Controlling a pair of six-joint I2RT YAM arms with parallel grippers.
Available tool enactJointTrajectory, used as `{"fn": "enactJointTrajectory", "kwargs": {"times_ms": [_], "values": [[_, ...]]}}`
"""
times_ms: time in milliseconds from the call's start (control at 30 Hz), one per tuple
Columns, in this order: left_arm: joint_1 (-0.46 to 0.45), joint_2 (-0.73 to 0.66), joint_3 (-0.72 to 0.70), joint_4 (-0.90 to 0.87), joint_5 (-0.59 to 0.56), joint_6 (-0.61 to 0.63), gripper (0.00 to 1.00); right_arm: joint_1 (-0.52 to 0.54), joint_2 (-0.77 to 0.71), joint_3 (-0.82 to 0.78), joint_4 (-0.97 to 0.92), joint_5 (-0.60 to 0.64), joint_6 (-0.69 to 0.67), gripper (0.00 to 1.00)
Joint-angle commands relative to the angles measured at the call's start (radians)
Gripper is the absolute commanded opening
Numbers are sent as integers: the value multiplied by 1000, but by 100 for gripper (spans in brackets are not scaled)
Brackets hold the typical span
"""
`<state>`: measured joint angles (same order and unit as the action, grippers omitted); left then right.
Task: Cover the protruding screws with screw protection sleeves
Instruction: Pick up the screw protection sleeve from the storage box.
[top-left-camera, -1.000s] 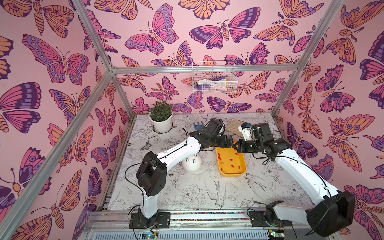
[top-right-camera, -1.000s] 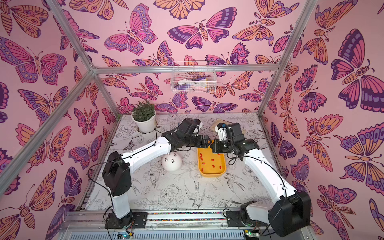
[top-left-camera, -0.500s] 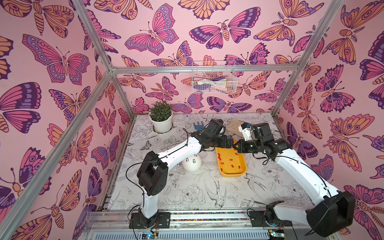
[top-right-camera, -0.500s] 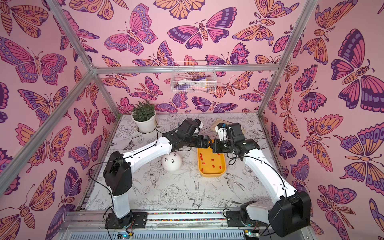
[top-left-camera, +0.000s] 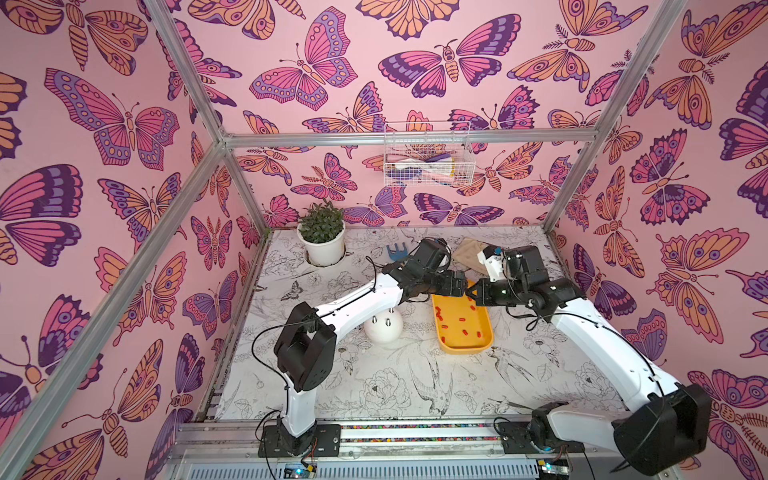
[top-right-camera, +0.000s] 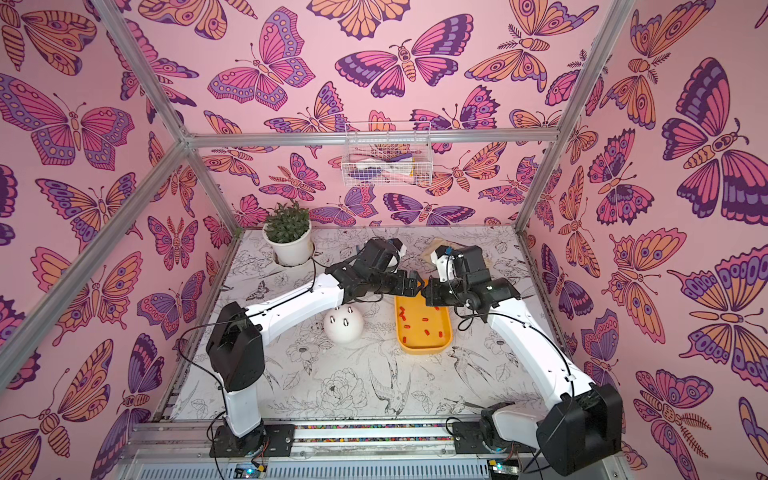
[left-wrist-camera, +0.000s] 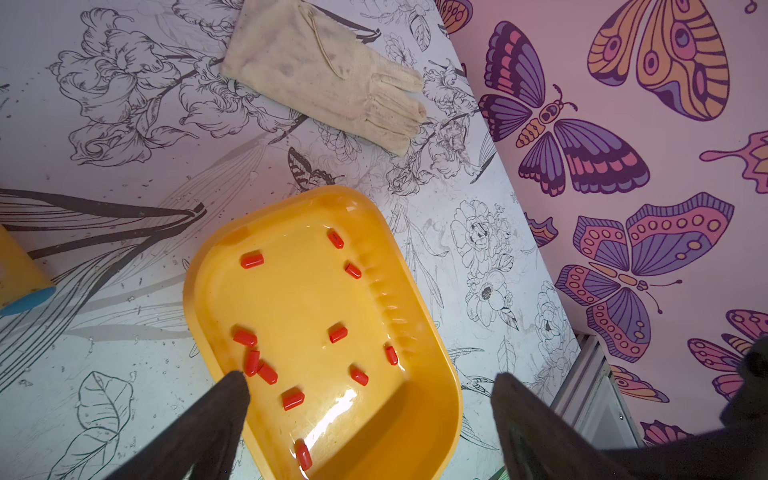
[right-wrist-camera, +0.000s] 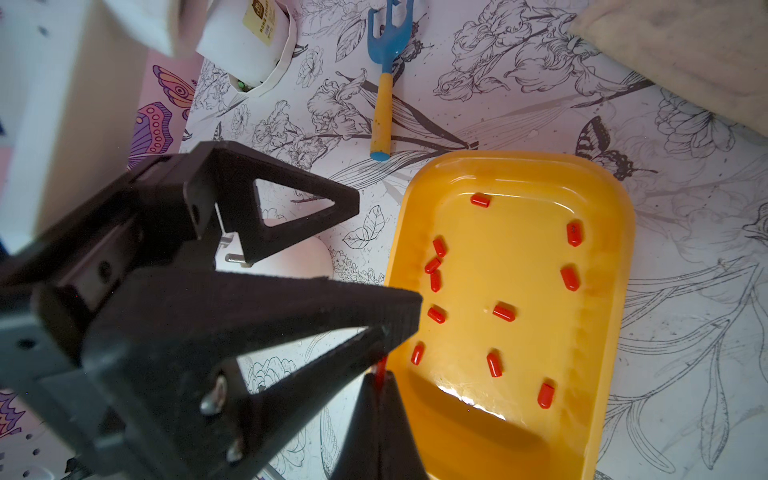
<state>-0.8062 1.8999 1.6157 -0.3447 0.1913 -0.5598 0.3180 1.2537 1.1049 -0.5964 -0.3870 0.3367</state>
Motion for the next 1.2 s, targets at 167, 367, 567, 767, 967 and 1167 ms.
{"fn": "enactJointTrajectory", "kwargs": {"times_ms": [167, 367, 567, 767, 967, 1167], "values": [[-11, 14, -27, -34, 0, 3, 93, -15, -27, -2, 19, -7, 0, 3], [-11, 11, -29, -34, -1, 5, 93, -16, -28, -1, 19, -7, -1, 3], [-11, 11, -31, -35, -3, 4, 93, -17, -30, -2, 21, -5, -1, 3], [-13, 8, -31, -36, -3, 4, 93, -19, -29, -4, 21, -7, -2, 2], [-14, 7, -34, -36, -5, 3, 92, -22, -29, -4, 22, -7, -2, 2], [-14, -6, -33, -36, -19, 3, 93, -24, -29, -8, 18, -8, -8, 2]]}}
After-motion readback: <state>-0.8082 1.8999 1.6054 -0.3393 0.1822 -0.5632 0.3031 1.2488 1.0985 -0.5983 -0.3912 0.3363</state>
